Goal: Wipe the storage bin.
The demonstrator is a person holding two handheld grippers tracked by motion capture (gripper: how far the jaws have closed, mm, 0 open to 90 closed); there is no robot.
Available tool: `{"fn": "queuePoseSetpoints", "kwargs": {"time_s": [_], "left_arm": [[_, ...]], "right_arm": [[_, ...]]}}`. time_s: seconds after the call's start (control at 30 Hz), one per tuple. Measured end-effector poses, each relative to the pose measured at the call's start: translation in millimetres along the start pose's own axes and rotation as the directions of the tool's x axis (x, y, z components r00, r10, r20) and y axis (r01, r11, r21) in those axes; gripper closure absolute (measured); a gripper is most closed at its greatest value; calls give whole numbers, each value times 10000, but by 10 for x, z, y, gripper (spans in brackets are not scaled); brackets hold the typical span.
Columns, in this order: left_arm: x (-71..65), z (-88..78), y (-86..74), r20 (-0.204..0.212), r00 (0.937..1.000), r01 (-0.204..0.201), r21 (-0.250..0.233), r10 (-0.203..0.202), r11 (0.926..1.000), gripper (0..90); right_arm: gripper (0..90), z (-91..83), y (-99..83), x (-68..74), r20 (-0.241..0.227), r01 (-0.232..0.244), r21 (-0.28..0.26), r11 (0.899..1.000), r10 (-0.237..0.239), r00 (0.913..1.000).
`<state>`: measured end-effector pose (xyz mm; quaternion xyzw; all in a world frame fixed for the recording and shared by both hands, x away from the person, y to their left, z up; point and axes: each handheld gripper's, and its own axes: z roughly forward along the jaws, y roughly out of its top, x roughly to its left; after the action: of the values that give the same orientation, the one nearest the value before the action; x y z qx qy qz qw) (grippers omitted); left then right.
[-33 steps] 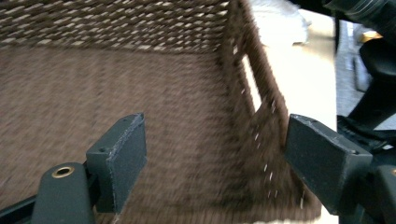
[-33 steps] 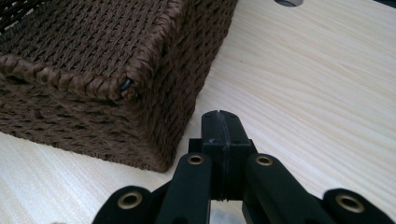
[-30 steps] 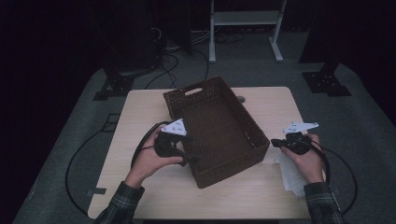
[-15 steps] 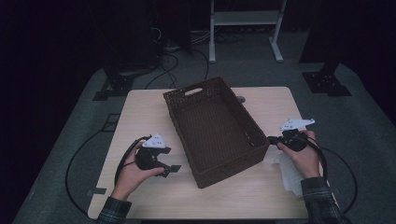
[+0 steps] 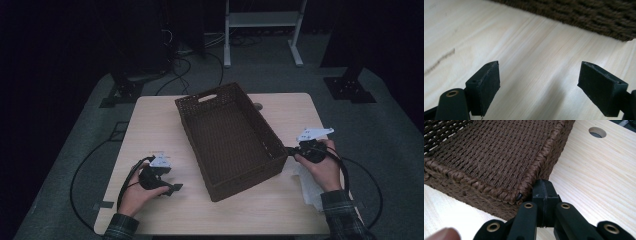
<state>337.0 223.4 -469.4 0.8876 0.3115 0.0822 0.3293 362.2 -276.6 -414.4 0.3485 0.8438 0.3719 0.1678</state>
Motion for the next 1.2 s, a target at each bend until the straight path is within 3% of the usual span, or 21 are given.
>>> {"fn": "queuePoseSetpoints", "kwargs": {"time_s": [0.23, 0.43, 0.57, 0.6, 0.63, 0.7, 0.87, 1.2], "left_arm": [[57, -23, -159, -81, 9996, 276, 28, -276, 9996, 163], [51, -7, -232, -177, 9996, 216, 10, -216, 9998, 159], [43, 10, -254, -298, 9996, -33, -31, 32, 10000, 126], [38, 30, -279, -433, 9982, -431, -153, 424, 9990, 83], [33, 37, -298, -486, 9974, -550, -272, 536, 9981, 82], [33, 40, -308, -468, 9973, -582, -352, 565, 9977, 65], [39, 55, -411, -368, 9972, -692, -1113, 655, 9914, 24], [35, 46, -421, -371, 9971, -700, -1076, 663, 9917, 15]], "right_arm": [[895, 0, 18, 130, -257, 348, 137, 9993, -344, 9991], [896, 4, 54, 253, -493, 773, 206, 9968, -762, 9959], [896, 4, 62, 296, -524, 933, 219, 9954, -920, 9944], [896, 1, 67, 326, -595, 970, 215, 9950, -956, 9936], [896, -1, 69, 337, -613, 988, 230, 9948, -972, 9934], [895, 1, 72, 352, -644, 1032, 215, 9944, -1016, 9927], [896, 7, 102, 446, -839, 1279, 251, 9915, -1254, 9885], [895, 56, 164, 634, -1318, 1771, 203, 9840, -1730, 9761]]}}
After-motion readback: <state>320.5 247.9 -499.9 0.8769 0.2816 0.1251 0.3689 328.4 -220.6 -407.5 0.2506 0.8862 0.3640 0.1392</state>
